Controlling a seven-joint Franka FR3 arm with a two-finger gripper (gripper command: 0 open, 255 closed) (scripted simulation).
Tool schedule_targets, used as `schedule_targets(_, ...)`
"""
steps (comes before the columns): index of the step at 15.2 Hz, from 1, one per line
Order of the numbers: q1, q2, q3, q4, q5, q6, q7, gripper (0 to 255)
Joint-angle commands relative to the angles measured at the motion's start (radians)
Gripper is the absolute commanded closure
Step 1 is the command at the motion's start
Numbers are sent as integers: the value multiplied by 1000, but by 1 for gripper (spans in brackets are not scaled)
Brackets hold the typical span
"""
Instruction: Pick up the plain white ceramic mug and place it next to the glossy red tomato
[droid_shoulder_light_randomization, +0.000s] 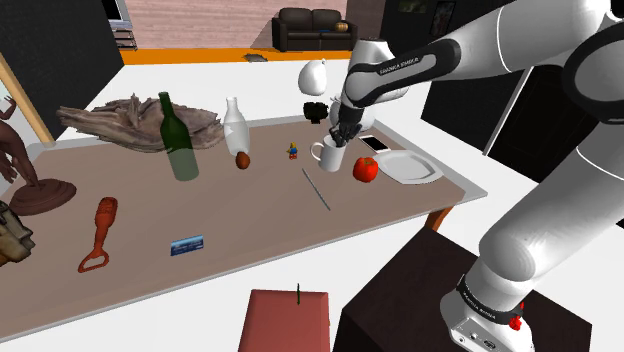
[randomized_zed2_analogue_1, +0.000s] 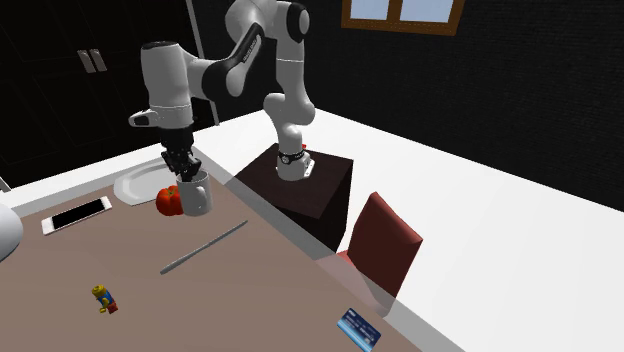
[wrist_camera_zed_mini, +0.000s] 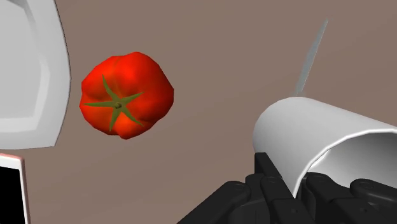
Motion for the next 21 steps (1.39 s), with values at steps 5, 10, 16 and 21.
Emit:
schedule_targets(5,0,31,2,-53,-4,85,1,255)
schedule_targets(10,0,64,4,-89,-9,153,4,255)
schedule_targets(16,0,111,5,-124,-18,234,9,255)
schedule_targets(21,0,121,5,-131,-21,252,11,255)
